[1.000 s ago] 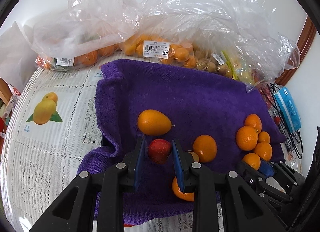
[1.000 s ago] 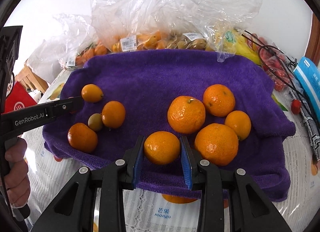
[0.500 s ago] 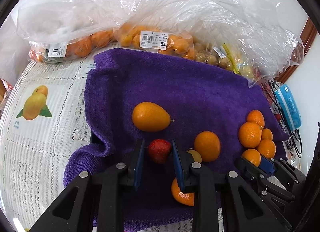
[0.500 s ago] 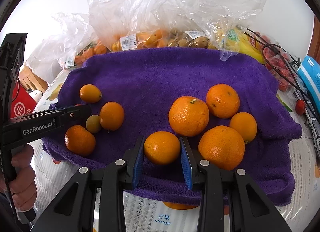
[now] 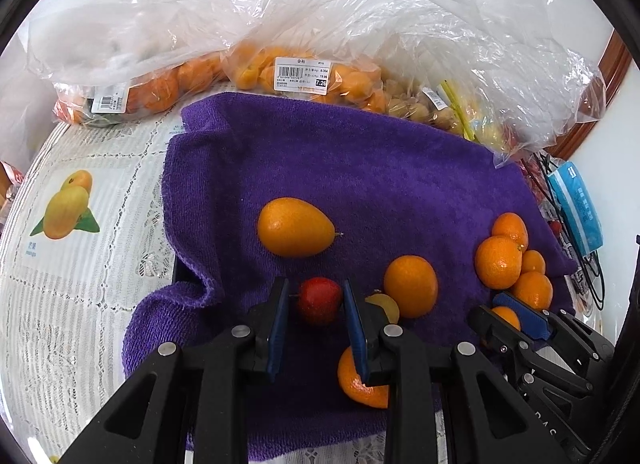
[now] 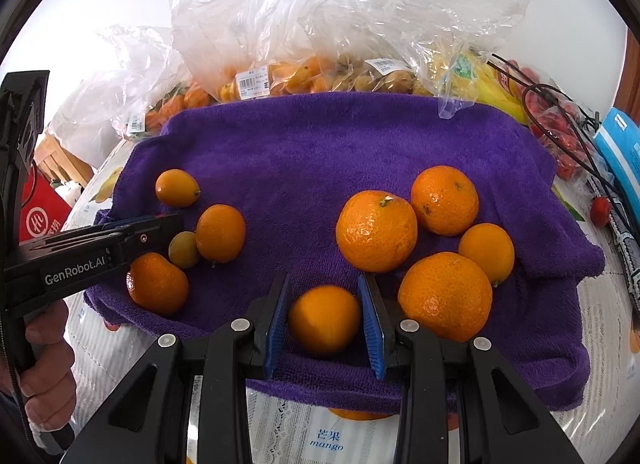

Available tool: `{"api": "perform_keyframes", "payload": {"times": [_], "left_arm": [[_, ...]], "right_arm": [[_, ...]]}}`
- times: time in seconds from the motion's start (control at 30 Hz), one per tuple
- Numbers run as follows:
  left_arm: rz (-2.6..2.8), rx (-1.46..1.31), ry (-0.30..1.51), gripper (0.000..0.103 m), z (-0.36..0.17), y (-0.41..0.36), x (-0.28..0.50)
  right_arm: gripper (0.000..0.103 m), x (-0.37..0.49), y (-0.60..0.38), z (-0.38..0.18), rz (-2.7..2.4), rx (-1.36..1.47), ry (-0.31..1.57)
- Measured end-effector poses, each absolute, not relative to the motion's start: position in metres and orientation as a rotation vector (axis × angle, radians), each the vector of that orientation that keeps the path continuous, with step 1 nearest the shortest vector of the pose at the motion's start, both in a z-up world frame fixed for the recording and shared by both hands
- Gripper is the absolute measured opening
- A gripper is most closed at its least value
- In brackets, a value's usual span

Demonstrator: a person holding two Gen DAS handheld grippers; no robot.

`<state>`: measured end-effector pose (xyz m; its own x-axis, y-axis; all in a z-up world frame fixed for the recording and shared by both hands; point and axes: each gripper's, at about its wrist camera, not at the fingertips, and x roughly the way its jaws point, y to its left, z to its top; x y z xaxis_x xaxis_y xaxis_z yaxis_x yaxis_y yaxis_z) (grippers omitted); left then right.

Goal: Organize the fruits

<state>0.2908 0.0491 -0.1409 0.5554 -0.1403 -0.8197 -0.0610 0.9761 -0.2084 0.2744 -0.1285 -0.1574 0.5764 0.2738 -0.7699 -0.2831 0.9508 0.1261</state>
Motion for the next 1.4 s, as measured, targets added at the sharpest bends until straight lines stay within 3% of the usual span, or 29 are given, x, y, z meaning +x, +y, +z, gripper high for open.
{"api": "perform_keyframes", "payload": {"times": [0.13,0.2,0.3,0.6,1.0,1.1,1.2,1.4], "left_arm": [[-0.047,-0.206,0.979,0.030,-0.133,0.049,0.282],[-0.042,-0.202,0.963,0.042,-0.125,0.050,0.275],[-0.033,-0.197,0.941,0.051,-0.112,0.050,0.264],[-0.043,-0.172,0.863,0.062,-0.064,0.037,0.216],[-0.097,-0.129,0.754,0.086,-0.010,0.004,0.146],[-0.103,-0.129,0.736,0.088,-0.003,-0.001,0.130],[-0.103,-0.130,0.720,0.089,0.001,-0.003,0.118],[-0.098,-0.124,0.702,0.089,0.007,-0.006,0.100]], "right_arm": [[0.039,0.266,-0.129,-0.149,0.331,-0.009,0.889],[0.042,0.258,-0.128,-0.140,0.324,-0.025,0.869],[0.046,0.246,-0.131,-0.126,0.311,-0.023,0.839],[0.070,0.206,-0.157,-0.073,0.229,0.014,0.769],[0.073,0.137,-0.208,-0.022,0.128,0.097,0.689],[0.076,0.119,-0.217,-0.014,0.096,0.098,0.672],[0.092,0.103,-0.222,-0.009,0.074,0.084,0.645],[0.100,0.079,-0.231,-0.003,0.051,0.085,0.606]]}}
